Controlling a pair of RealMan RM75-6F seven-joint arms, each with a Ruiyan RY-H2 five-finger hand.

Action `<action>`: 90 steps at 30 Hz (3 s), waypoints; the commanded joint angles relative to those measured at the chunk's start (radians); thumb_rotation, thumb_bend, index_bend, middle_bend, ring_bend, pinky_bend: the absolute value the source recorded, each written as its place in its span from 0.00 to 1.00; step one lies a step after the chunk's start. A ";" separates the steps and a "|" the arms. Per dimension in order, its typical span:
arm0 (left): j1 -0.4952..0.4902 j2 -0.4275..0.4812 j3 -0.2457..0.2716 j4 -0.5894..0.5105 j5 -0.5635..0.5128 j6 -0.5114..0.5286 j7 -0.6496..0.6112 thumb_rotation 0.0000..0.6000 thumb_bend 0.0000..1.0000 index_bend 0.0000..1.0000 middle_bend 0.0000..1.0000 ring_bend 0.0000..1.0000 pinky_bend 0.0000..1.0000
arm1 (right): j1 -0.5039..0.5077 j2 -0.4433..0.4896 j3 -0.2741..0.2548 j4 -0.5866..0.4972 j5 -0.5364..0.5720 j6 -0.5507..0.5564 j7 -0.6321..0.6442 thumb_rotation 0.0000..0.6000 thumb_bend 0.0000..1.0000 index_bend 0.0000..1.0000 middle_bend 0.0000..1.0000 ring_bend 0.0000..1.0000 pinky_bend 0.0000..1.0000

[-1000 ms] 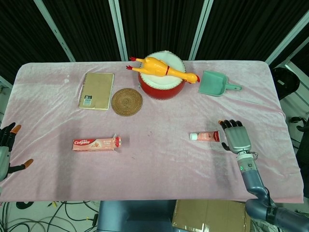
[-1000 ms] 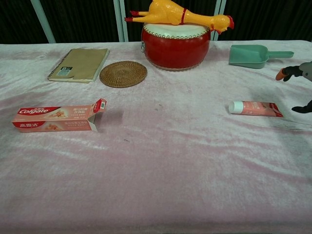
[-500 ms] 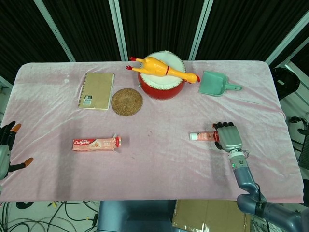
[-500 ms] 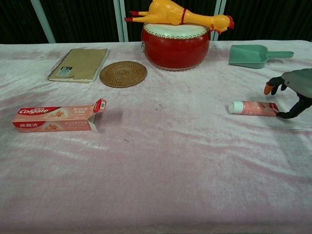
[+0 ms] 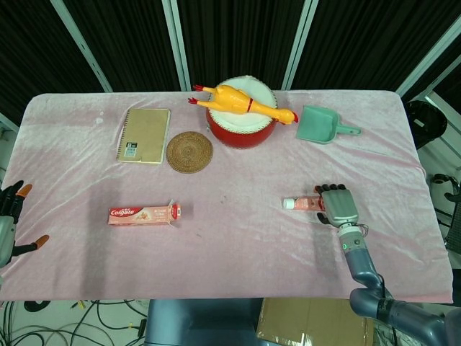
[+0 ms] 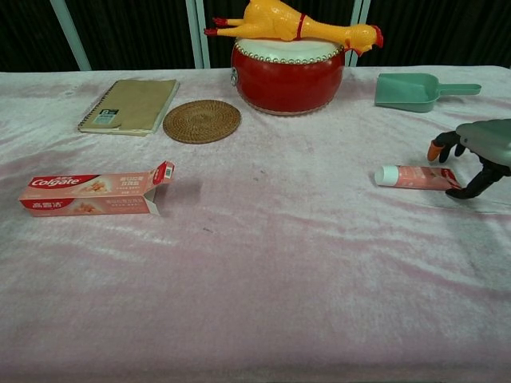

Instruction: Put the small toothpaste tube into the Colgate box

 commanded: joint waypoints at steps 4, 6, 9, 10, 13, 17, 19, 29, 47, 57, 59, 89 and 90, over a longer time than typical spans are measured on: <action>-0.002 0.000 0.001 0.008 0.005 0.000 -0.003 1.00 0.00 0.00 0.00 0.00 0.00 | 0.006 -0.008 -0.001 0.006 0.010 -0.004 -0.006 1.00 0.24 0.32 0.30 0.27 0.25; -0.003 0.000 0.002 0.009 0.006 0.000 -0.005 1.00 0.00 0.00 0.00 0.00 0.00 | 0.008 -0.012 -0.001 0.011 0.012 -0.005 -0.005 1.00 0.24 0.34 0.32 0.29 0.26; -0.003 0.000 0.002 0.010 0.007 -0.001 -0.006 1.00 0.00 0.00 0.00 0.00 0.00 | 0.012 -0.017 -0.001 0.019 0.012 -0.005 -0.004 1.00 0.27 0.37 0.35 0.32 0.29; -0.003 0.001 0.002 0.011 0.007 -0.002 -0.006 1.00 0.00 0.00 0.00 0.00 0.00 | 0.013 -0.019 -0.001 0.022 0.012 -0.005 -0.004 1.00 0.28 0.39 0.37 0.34 0.31; -0.003 0.002 0.003 0.013 0.007 -0.003 -0.009 1.00 0.00 0.00 0.00 0.00 0.00 | 0.014 -0.025 0.000 0.029 0.009 0.002 0.004 1.00 0.32 0.47 0.45 0.42 0.38; -0.004 0.002 0.003 0.013 0.007 -0.004 -0.009 1.00 0.00 0.00 0.00 0.00 0.00 | 0.014 -0.030 -0.004 0.037 -0.002 0.008 0.020 1.00 0.36 0.57 0.54 0.50 0.47; -0.004 0.001 0.004 0.012 0.007 -0.005 -0.011 1.00 0.00 0.00 0.00 0.00 0.00 | 0.013 -0.029 -0.007 0.037 -0.007 0.009 0.025 1.00 0.36 0.60 0.55 0.52 0.48; -0.015 0.008 0.000 -0.045 -0.011 -0.029 0.006 1.00 0.00 0.00 0.00 0.00 0.00 | -0.004 0.023 -0.012 -0.034 -0.038 0.044 0.055 1.00 0.36 0.60 0.56 0.52 0.48; -0.203 -0.055 -0.084 -0.210 -0.331 -0.288 0.403 1.00 0.04 0.09 0.02 0.00 0.07 | -0.024 0.119 -0.014 -0.150 -0.075 0.093 0.075 1.00 0.38 0.64 0.58 0.55 0.48; -0.308 -0.161 -0.094 -0.165 -0.521 -0.361 0.586 1.00 0.13 0.23 0.18 0.13 0.19 | -0.022 0.134 -0.013 -0.181 -0.085 0.105 0.074 1.00 0.38 0.64 0.58 0.55 0.48; -0.327 -0.184 -0.090 -0.156 -0.546 -0.374 0.609 1.00 0.13 0.23 0.18 0.13 0.20 | -0.022 0.138 -0.013 -0.189 -0.085 0.108 0.070 1.00 0.38 0.64 0.58 0.55 0.48; -0.456 -0.425 -0.074 -0.039 -0.615 -0.397 0.603 1.00 0.39 0.39 0.31 0.22 0.31 | -0.022 0.165 -0.017 -0.221 -0.071 0.126 0.039 1.00 0.38 0.64 0.58 0.55 0.48; -0.454 -0.425 -0.071 -0.038 -0.609 -0.397 0.596 1.00 0.41 0.40 0.32 0.23 0.32 | -0.022 0.165 -0.017 -0.221 -0.072 0.127 0.039 1.00 0.38 0.64 0.58 0.55 0.48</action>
